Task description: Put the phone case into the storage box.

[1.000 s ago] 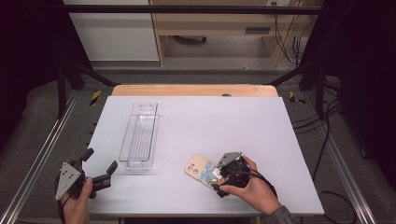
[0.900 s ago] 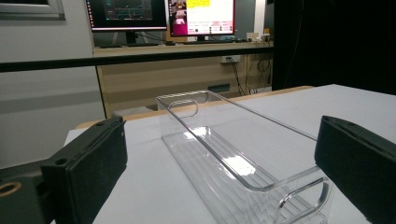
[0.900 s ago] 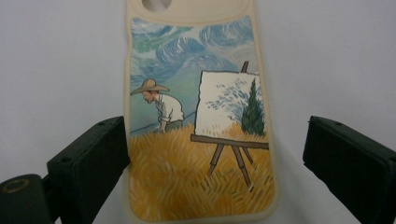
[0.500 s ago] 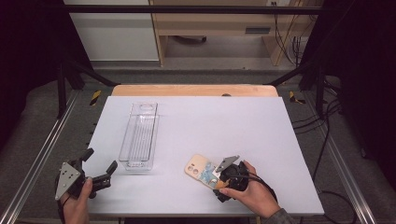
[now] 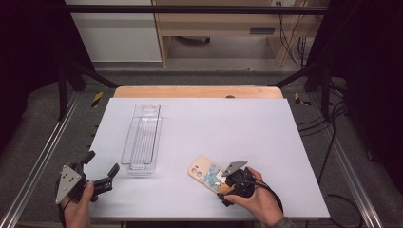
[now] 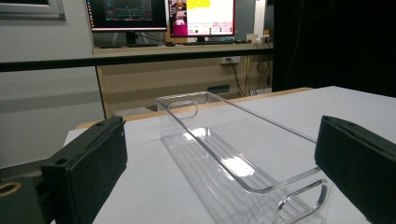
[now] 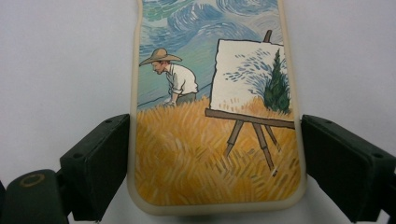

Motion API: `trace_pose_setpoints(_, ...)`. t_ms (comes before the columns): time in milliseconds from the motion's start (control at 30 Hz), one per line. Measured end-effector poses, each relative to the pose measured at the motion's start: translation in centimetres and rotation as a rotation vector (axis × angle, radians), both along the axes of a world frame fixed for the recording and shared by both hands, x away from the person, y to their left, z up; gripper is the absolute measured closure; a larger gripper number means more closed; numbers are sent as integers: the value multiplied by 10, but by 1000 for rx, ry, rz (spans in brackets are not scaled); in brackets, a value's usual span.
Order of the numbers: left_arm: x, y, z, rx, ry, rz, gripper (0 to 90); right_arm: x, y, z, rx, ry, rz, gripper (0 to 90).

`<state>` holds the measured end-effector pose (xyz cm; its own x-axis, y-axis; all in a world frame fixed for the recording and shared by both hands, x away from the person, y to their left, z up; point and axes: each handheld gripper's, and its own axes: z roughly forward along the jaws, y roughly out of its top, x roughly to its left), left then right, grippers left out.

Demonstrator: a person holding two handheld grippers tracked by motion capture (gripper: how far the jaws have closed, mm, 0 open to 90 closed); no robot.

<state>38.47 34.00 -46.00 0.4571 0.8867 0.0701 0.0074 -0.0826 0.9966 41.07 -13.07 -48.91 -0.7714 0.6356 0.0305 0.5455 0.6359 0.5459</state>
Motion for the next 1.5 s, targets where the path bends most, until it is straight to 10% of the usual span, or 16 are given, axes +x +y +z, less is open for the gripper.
trace_pose_setpoints(333, -7, -9, 16, -46, 20, -25, 21, 11, -12, 15, 239, -45, -27, 122)
trace_pose_setpoints(600, -9, -42, 39, -2, 52, -111, 14, 19, -13, 27, 385, -121, -56, 121)
trace_pose_setpoints(1500, 34, -128, 51, 48, 120, -307, 23, 30, -16, 40, 536, -226, -72, 120)
